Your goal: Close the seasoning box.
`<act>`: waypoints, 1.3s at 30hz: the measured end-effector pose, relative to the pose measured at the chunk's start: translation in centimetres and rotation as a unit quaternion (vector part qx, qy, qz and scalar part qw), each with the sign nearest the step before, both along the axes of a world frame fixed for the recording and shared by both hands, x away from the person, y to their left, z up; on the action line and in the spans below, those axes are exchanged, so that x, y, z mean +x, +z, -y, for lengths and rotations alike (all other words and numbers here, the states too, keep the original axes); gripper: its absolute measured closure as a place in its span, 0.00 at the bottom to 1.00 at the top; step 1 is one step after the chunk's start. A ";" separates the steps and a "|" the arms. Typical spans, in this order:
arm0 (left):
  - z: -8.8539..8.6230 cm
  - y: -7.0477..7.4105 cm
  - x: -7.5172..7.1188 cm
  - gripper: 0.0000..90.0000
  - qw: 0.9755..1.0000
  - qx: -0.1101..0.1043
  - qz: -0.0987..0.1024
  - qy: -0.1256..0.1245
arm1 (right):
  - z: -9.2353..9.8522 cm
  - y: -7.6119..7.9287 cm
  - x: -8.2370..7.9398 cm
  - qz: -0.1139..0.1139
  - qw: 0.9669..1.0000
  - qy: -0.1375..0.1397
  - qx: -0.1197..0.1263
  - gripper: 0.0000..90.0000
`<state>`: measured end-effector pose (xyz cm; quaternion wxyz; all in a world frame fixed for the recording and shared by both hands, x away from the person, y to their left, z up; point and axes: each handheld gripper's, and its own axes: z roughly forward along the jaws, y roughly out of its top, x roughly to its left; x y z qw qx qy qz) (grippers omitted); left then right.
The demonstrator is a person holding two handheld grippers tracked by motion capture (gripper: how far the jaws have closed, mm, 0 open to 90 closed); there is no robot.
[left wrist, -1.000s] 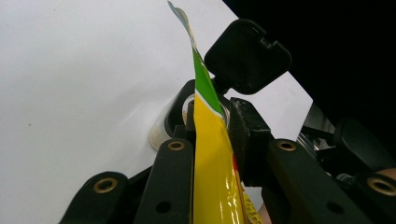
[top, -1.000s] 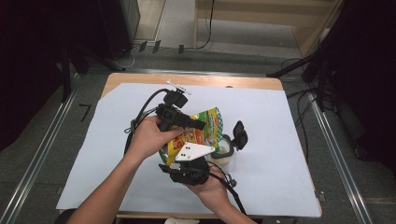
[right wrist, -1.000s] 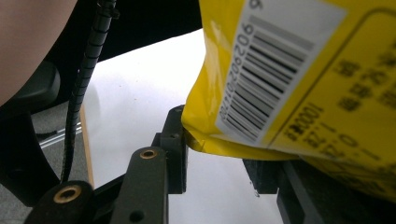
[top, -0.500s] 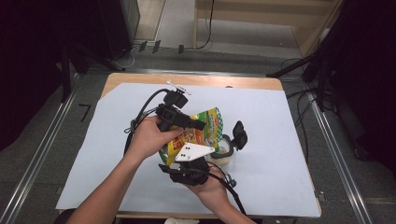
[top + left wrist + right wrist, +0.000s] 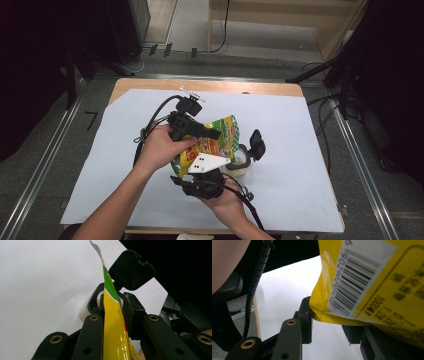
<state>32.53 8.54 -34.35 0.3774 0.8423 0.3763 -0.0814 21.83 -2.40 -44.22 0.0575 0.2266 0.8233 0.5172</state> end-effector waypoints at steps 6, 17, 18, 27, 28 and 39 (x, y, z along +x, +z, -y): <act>0.0 0.1 0.0 0.87 1.000 -0.002 0.000 -0.002 | 0.0 0.1 -0.1 0.002 1.000 0.001 -0.001 0.73; 0.2 0.2 -0.2 0.86 1.000 -0.001 0.004 -0.002 | 0.0 0.0 0.0 -0.001 1.000 0.002 0.004 0.73; 0.2 0.2 -0.2 0.86 1.000 -0.001 0.004 -0.002 | 0.0 0.0 0.0 0.001 1.000 0.001 0.003 0.73; 0.2 0.3 -0.4 0.85 1.000 -0.003 0.005 -0.005 | 0.1 0.0 -0.1 0.000 1.000 0.000 0.007 0.73; 0.2 0.3 -0.4 0.85 1.000 -0.003 0.005 -0.005 | 0.1 0.0 -0.1 -0.002 1.000 -0.001 0.008 0.73; 0.0 0.2 0.1 0.86 1.000 -0.012 -0.010 -0.007 | 0.0 0.3 -0.3 -0.012 1.000 -0.004 0.010 0.73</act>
